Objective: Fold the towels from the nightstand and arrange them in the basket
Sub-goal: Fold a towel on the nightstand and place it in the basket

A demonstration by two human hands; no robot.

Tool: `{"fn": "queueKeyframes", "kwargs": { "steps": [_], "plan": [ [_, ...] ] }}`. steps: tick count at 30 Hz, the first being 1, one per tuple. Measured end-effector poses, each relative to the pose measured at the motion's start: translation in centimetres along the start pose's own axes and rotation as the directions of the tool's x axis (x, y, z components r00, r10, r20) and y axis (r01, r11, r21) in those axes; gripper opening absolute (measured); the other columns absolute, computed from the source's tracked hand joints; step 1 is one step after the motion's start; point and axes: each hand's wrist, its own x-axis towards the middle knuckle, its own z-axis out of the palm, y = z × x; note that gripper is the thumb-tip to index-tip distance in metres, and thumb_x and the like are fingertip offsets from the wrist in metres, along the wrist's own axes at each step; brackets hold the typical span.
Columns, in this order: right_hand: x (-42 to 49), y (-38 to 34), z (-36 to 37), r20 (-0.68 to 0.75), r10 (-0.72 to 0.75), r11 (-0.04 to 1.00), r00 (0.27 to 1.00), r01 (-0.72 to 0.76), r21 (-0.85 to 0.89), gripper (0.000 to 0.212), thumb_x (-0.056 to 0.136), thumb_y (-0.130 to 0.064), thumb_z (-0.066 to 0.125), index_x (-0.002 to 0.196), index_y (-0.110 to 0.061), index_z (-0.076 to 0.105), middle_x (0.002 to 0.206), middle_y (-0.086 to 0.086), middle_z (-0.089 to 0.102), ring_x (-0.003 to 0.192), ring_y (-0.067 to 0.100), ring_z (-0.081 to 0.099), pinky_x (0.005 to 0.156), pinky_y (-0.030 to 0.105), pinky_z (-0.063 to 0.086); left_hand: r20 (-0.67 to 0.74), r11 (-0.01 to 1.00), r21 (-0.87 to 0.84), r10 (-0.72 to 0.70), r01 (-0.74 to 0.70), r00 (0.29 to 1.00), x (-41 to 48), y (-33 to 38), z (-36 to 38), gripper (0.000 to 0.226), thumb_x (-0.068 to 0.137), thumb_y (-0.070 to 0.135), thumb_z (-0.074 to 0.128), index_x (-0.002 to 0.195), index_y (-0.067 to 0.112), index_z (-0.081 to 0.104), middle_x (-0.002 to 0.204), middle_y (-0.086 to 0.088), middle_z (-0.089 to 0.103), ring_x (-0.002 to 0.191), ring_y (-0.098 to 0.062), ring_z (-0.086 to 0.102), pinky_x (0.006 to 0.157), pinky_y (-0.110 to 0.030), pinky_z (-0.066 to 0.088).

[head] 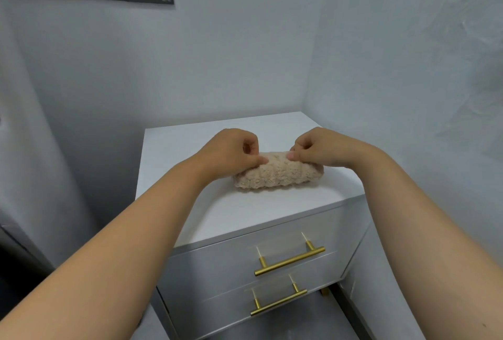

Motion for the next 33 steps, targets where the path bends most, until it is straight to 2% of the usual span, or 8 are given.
{"fn": "queueKeyframes", "kwargs": {
  "steps": [3,7,11,15,18,20,24,33],
  "plan": [
    [0.4,0.4,0.3,0.079,0.001,0.999,0.997,0.002,-0.038,0.019,0.081,-0.032,0.073,0.083,-0.024,0.056,0.098,-0.007,0.064,0.092,0.014,0.059,0.083,0.030,0.046,0.068,0.999,0.027,0.040,-0.042,0.997,0.1,0.1,0.6,0.039,0.075,0.038,0.077,0.105,0.023,0.058,0.109,0.008,0.054,0.103,-0.009,0.050,0.088,-0.023,0.043],
    [0.4,0.6,0.6,0.142,0.026,0.999,0.990,-0.020,-0.038,0.045,0.078,-0.030,0.076,0.117,-0.026,0.053,0.111,-0.010,0.055,0.099,0.011,0.056,0.089,0.029,0.047,0.267,0.994,0.095,-0.072,0.048,0.961,0.4,0.1,1.1,0.072,0.074,0.048,0.074,0.135,0.023,0.045,0.125,0.008,0.051,0.112,-0.012,0.051,0.093,-0.025,0.043],
    [0.9,1.2,0.9,0.142,0.074,0.997,0.987,-0.071,-0.022,0.045,0.074,-0.035,0.079,0.112,-0.018,0.063,0.103,-0.006,0.063,0.099,0.016,0.059,0.088,0.030,0.047,0.312,0.990,0.068,-0.142,0.127,0.940,0.5,0.1,1.1,0.046,0.073,0.049,0.075,0.105,0.019,0.062,0.091,0.006,0.064,0.078,-0.010,0.062,0.064,-0.022,0.048],
    [1.0,1.9,1.7,0.039,0.164,0.973,0.986,-0.168,0.156,0.069,0.070,-0.033,0.082,0.129,-0.011,0.054,0.121,-0.002,0.056,0.119,0.022,0.052,0.100,0.032,0.040,0.276,0.980,-0.050,-0.172,0.193,0.946,0.5,0.6,1.4,0.032,0.073,0.038,0.079,0.088,0.016,0.062,0.077,0.000,0.064,0.063,-0.012,0.061,0.049,-0.019,0.045],
    [0.7,2.3,2.9,-0.049,0.222,0.887,0.974,-0.180,0.425,0.042,0.070,-0.020,0.083,0.106,-0.012,0.062,0.096,0.003,0.065,0.094,0.023,0.064,0.077,0.030,0.050,0.154,0.964,-0.094,-0.234,0.250,0.960,0.6,1.3,2.6,0.029,0.074,0.031,0.079,0.089,0.013,0.061,0.079,-0.001,0.060,0.065,-0.016,0.059,0.049,-0.024,0.048],
    [0.3,2.3,3.3,-0.167,0.258,0.876,0.952,-0.157,0.457,0.023,0.074,-0.013,0.078,0.086,-0.013,0.059,0.077,0.002,0.060,0.070,0.016,0.058,0.056,0.024,0.043,0.045,0.965,-0.050,-0.256,0.258,0.966,0.7,2.1,4.0,0.025,0.075,0.030,0.075,0.082,0.016,0.056,0.076,0.002,0.055,0.070,-0.018,0.055,0.055,-0.028,0.045],
    [-1.5,2.9,3.1,-0.370,0.279,0.924,0.886,-0.143,0.355,0.026,0.076,-0.014,0.074,0.091,-0.013,0.053,0.090,0.004,0.058,0.086,0.021,0.055,0.064,0.027,0.041,-0.091,0.975,0.005,-0.219,0.221,0.971,0.3,5.0,6.6,0.016,0.077,0.023,0.064,0.086,0.015,0.053,0.076,0.005,0.052,0.078,-0.020,0.053,0.054,-0.026,0.034],
    [-10.0,7.2,0.3,-0.487,0.306,0.936,0.818,-0.352,-0.003,0.023,0.078,-0.008,0.057,0.097,-0.014,0.046,0.095,0.006,0.058,0.084,0.027,0.054,0.062,0.032,0.039,-0.012,0.968,-0.166,-0.190,0.186,0.982,-2.3,14.0,11.8,0.013,0.080,0.017,0.061,0.092,0.016,0.055,0.080,0.004,0.053,0.078,-0.019,0.051,0.057,-0.027,0.035]
  ]
}}
